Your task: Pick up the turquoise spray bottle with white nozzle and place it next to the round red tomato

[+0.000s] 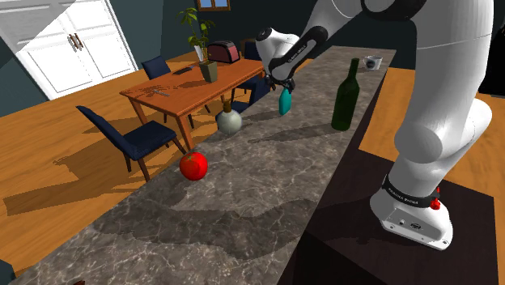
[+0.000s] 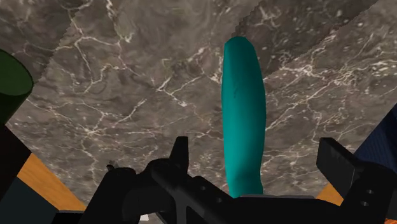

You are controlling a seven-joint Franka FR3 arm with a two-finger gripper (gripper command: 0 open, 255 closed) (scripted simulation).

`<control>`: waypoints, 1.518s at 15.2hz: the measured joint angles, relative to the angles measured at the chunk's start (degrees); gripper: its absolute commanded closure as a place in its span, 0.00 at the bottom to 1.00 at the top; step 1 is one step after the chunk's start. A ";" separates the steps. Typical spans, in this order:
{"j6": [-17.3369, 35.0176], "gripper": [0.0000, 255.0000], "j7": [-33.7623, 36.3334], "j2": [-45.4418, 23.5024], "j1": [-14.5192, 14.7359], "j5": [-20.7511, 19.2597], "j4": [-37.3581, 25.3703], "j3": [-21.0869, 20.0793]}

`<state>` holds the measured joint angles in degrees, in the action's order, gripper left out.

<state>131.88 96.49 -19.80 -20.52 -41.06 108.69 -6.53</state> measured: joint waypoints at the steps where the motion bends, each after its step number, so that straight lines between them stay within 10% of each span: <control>1: 0.22 0.00 0.49 -0.48 0.01 -0.33 -0.23 0.22; 13: 3.13 0.00 1.65 -4.12 -0.66 -2.19 -1.28 1.50; 14: 3.13 1.00 1.65 -4.12 -0.66 -2.19 -1.28 1.50; 23: 3.13 1.00 1.66 -4.11 -0.66 -2.19 -1.28 1.50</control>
<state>135.01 98.15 -23.91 -21.18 -43.25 107.40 -5.03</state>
